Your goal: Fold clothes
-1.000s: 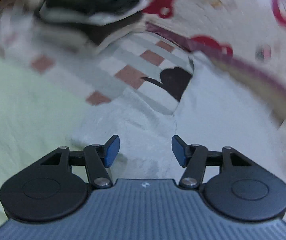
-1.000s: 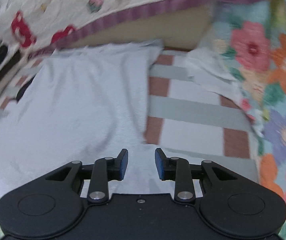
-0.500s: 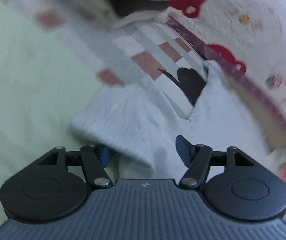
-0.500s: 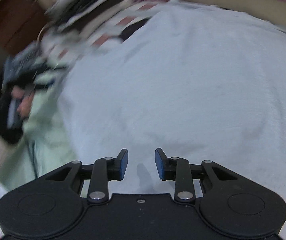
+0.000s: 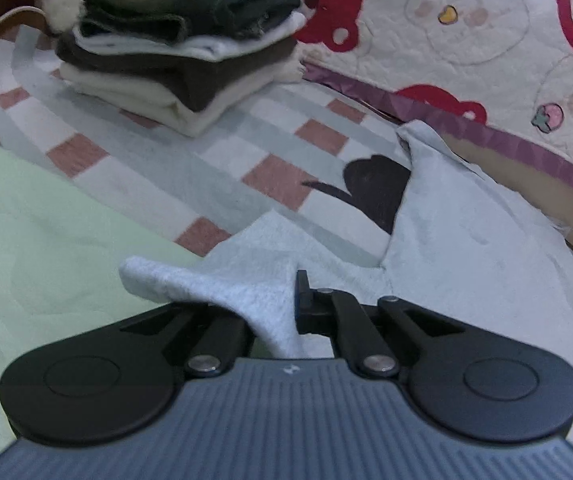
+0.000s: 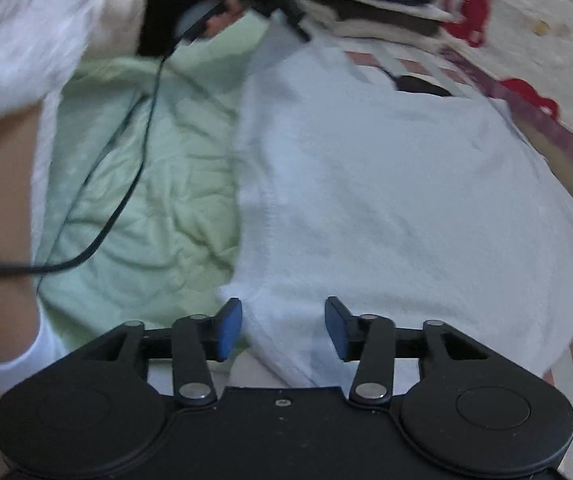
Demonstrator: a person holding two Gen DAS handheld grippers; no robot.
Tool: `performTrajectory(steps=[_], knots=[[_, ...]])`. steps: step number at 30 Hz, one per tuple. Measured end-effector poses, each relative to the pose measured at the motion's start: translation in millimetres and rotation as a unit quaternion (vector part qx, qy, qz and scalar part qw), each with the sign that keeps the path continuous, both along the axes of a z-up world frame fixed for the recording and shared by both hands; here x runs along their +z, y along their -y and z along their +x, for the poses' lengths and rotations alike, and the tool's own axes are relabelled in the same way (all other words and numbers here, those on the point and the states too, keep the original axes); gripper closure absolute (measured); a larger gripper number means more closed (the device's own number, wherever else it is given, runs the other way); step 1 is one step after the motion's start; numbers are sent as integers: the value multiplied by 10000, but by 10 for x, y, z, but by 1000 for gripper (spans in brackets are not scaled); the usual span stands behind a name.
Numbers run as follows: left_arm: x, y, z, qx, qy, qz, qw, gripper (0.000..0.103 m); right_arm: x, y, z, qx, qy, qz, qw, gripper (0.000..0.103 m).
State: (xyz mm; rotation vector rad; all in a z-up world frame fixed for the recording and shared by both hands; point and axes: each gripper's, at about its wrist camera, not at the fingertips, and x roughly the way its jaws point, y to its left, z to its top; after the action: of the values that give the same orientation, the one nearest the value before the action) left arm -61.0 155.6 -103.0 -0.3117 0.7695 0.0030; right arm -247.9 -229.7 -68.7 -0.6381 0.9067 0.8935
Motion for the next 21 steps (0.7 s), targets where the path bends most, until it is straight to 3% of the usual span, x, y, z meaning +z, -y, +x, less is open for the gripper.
performTrajectory(steps=[3,7,10,12,13,15,17,19,21], knots=[[-42,21,32,131,-328,346,9988,102,-112,-89,-57,337,155,-360,9987,52],[-212,5,49,265,-519,117,9982,102,-276,-192,-204,729,629,-936,9909,47],[-252,19,53,264,-491,57,9984,102,-357,-252,-336,1095,1077,-1104,9819,48],[-199,55,50,141,-424,196,9988,102,-392,-282,-328,1082,1296,-1184,9785,65],[-172,74,49,80,-390,265,9989,102,-383,-278,-279,946,1295,-1149,9803,96],[-92,101,36,-41,-311,398,9987,103,-238,-192,-136,439,1093,-755,9902,99],[121,86,-28,-157,-169,496,9985,103,81,30,54,-375,445,258,9980,99],[330,63,-102,-242,-24,579,9980,102,364,242,175,-861,-160,1020,9909,98],[524,1,-229,-176,136,577,9981,102,575,325,155,-877,-113,1117,9898,97]])
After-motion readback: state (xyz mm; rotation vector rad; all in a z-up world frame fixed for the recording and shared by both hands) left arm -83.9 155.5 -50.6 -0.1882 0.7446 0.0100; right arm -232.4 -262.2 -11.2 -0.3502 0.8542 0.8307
